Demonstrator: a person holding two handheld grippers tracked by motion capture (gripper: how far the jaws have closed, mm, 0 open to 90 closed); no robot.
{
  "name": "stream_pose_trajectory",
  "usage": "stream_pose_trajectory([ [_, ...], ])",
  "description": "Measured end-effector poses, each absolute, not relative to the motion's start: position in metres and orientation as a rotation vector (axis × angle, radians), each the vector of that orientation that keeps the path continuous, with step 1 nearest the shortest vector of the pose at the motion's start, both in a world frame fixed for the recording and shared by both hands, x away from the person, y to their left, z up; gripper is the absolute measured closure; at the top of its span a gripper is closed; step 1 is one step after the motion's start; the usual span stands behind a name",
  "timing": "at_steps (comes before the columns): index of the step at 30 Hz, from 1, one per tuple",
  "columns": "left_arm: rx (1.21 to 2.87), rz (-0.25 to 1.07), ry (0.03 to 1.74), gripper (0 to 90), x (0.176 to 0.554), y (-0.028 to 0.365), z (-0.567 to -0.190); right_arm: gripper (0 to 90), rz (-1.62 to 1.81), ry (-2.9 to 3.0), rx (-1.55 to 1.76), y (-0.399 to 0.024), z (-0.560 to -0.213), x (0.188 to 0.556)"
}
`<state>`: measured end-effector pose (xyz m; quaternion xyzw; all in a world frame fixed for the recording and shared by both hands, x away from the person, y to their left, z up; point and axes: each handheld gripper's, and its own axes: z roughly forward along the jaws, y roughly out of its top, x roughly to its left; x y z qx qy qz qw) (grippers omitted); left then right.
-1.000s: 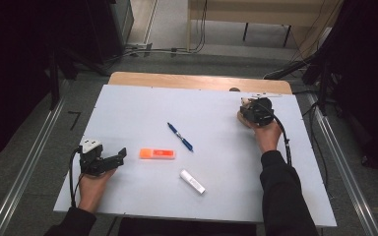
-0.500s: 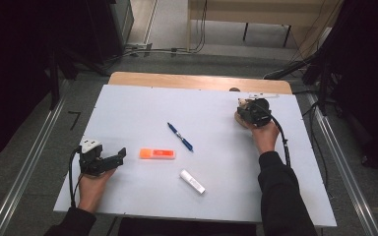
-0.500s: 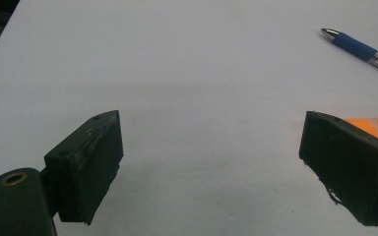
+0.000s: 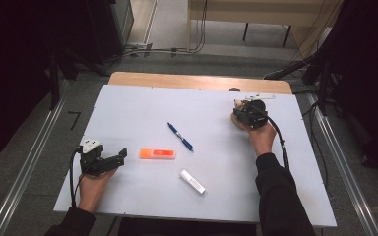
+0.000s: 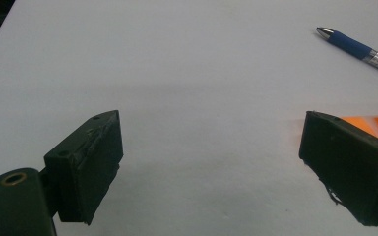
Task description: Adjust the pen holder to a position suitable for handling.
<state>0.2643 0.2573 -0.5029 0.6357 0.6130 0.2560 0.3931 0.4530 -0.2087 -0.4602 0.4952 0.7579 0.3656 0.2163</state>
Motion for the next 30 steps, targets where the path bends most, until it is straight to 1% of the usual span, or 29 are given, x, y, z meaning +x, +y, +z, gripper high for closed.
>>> stream_pose_trajectory([
  [30,1.625,0.649,1.553,10.9,0.265,0.256,-0.503,66.8,1.055,2.183,1.295,-0.18,-0.462,0.43],
])
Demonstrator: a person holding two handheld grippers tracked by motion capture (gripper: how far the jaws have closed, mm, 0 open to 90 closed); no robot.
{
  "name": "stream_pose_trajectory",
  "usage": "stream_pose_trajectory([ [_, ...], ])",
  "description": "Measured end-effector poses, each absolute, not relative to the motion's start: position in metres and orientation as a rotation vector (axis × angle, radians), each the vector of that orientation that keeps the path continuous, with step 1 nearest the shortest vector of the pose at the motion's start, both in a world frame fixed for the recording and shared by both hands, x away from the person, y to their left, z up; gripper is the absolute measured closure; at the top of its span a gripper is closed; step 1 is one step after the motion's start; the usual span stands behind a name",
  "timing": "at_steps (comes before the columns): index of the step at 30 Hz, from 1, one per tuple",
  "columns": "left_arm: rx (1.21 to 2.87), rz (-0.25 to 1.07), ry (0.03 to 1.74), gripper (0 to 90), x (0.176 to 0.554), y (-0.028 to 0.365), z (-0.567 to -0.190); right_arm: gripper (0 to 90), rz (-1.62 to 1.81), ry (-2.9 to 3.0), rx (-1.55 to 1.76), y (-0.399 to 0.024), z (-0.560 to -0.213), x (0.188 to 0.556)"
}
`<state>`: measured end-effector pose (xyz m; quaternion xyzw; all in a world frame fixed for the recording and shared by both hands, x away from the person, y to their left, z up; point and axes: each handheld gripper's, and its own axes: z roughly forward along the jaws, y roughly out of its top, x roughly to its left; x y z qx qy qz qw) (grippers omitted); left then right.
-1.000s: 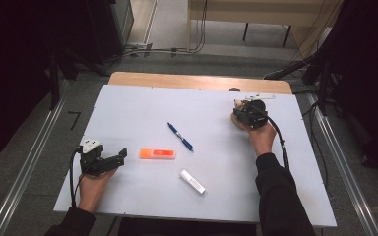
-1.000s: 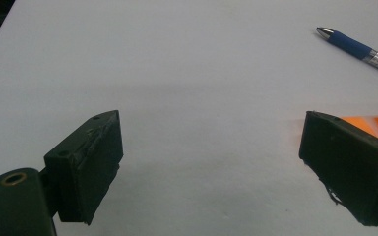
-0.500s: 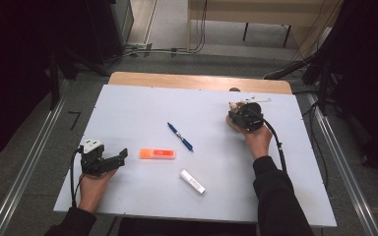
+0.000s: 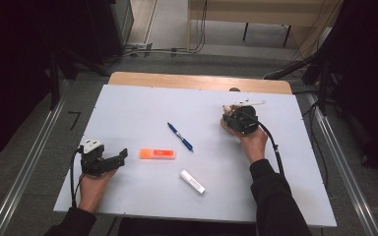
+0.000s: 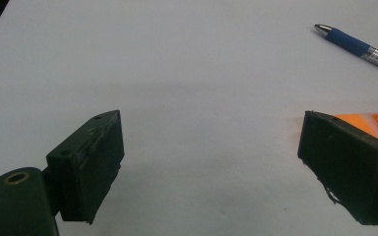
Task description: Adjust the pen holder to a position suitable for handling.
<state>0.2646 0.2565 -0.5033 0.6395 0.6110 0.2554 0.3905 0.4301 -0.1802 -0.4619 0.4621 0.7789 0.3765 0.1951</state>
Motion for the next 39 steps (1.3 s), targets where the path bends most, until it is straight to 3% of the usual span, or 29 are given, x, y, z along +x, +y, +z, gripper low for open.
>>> stream_pose_trajectory([
  [39,1.626,0.646,1.548,10.9,0.264,0.256,-0.503,67.5,1.116,2.259,1.241,-0.139,-0.465,0.395],
])
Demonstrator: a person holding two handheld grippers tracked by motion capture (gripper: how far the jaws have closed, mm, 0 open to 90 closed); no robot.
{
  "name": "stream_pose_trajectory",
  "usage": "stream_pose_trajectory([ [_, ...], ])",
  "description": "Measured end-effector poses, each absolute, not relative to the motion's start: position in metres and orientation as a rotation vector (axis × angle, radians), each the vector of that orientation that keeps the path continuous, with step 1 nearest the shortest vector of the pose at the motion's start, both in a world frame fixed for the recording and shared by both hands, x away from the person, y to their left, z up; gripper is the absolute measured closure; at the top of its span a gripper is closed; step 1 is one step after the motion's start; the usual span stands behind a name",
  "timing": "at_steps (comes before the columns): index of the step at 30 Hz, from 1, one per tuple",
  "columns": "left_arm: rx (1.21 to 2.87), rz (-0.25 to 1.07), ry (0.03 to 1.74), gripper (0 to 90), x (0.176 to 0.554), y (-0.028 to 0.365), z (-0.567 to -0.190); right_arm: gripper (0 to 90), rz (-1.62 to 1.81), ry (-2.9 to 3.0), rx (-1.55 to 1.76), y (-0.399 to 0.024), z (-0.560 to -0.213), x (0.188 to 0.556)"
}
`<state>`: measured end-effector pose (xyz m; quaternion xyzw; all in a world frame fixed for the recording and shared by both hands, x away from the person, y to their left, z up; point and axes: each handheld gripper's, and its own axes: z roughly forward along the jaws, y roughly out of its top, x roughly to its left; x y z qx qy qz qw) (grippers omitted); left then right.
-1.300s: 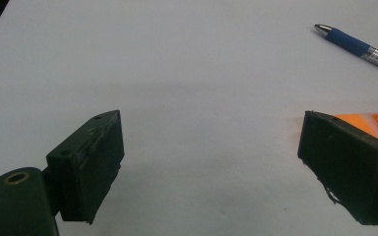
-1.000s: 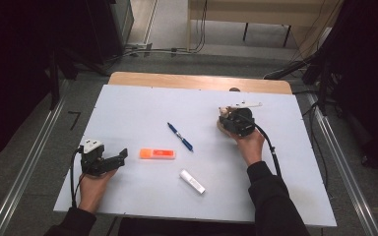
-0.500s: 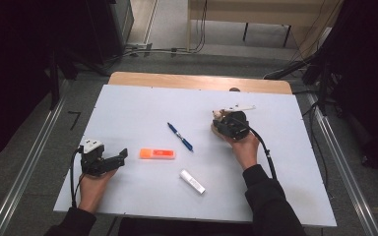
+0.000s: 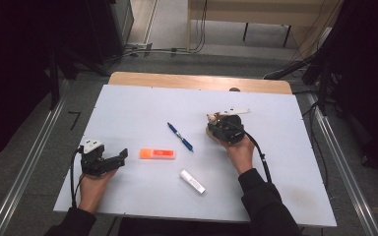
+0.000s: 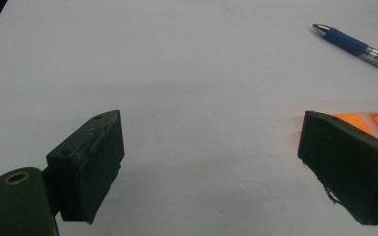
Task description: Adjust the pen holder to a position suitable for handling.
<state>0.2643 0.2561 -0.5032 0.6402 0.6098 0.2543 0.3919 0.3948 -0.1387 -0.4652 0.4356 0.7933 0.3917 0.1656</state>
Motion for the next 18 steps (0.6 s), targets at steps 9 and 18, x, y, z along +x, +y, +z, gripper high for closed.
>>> stream_pose_trajectory([
  [9,1.627,0.646,1.548,11.0,0.264,0.256,-0.503,67.5,1.114,2.289,1.215,-0.129,-0.465,0.388],
  [18,1.627,0.644,1.547,11.0,0.264,0.256,-0.503,67.5,1.113,2.3,1.196,-0.122,-0.465,0.384],
])
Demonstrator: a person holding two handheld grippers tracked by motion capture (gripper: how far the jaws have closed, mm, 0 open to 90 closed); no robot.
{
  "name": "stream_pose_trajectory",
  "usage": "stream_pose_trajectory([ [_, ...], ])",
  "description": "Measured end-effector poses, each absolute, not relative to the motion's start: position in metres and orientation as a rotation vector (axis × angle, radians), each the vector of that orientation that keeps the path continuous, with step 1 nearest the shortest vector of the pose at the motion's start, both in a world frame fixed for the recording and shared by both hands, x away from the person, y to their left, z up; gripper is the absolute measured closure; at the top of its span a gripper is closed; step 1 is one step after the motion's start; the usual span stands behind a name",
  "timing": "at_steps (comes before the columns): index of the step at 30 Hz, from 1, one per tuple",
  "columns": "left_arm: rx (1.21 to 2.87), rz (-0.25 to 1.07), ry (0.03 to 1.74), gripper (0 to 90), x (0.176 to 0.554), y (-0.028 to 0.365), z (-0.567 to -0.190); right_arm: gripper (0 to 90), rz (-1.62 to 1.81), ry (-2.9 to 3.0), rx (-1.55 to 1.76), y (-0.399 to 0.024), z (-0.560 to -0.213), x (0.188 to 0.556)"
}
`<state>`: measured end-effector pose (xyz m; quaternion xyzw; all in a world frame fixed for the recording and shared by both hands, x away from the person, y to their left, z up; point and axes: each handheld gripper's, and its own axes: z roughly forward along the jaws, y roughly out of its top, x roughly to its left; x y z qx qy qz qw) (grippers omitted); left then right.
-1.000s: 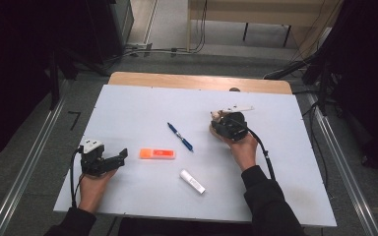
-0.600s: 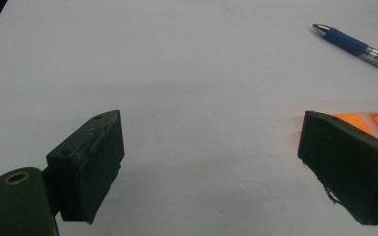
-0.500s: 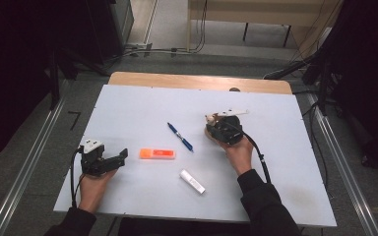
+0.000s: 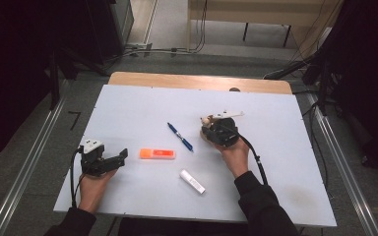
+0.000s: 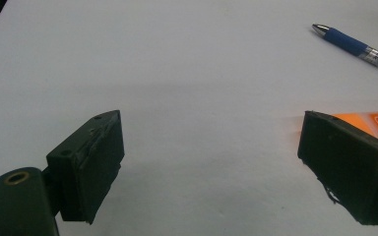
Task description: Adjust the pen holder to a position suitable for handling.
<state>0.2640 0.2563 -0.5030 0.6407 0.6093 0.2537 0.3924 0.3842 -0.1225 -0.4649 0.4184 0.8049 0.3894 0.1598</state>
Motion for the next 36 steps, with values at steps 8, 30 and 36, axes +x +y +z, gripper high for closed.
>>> stream_pose_trajectory([
  [8,1.626,0.644,1.546,11.0,0.264,0.257,-0.503,66.5,1.102,2.292,1.174,-0.122,-0.465,0.383],
  [30,1.63,0.641,1.548,11.0,0.264,0.256,-0.504,41.2,1.187,2.237,1.136,-0.135,-0.451,0.375],
  [36,1.629,0.641,1.548,11.0,0.264,0.256,-0.504,35.4,1.202,2.221,1.113,-0.138,-0.447,0.367],
])
